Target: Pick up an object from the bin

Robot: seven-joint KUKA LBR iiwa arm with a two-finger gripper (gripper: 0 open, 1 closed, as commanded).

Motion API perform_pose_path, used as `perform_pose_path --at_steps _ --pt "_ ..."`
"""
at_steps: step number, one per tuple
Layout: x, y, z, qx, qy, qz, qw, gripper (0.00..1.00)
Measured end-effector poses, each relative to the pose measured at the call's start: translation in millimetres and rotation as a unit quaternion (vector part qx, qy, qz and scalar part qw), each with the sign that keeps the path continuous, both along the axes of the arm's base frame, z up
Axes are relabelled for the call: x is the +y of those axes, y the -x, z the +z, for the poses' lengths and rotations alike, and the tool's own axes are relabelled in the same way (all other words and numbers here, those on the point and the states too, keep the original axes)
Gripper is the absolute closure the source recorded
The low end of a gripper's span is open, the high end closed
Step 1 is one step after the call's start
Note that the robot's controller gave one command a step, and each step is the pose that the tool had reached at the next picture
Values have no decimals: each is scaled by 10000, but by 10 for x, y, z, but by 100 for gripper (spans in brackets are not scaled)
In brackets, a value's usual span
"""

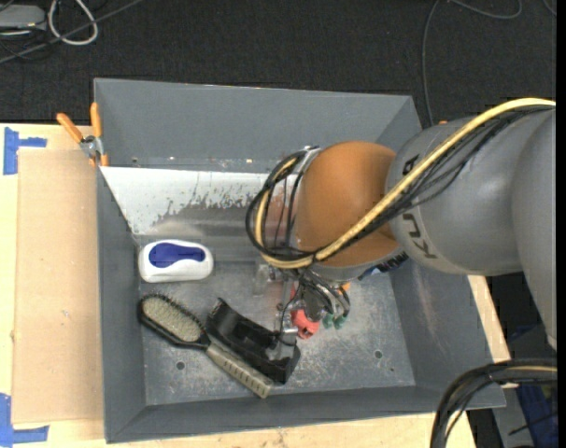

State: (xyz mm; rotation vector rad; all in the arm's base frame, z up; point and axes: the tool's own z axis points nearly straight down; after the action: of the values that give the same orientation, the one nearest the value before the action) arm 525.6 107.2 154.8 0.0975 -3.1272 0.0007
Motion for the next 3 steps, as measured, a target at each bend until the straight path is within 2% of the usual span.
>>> perform_pose_path --at_steps 1,2,3 --pt "33 135 -202 -49 -14 168 9998 0" --pt "-50 88 -445 -8 -7 53 10000 0" --pt "658 -119 -790 -8 -5 297 9996 0"
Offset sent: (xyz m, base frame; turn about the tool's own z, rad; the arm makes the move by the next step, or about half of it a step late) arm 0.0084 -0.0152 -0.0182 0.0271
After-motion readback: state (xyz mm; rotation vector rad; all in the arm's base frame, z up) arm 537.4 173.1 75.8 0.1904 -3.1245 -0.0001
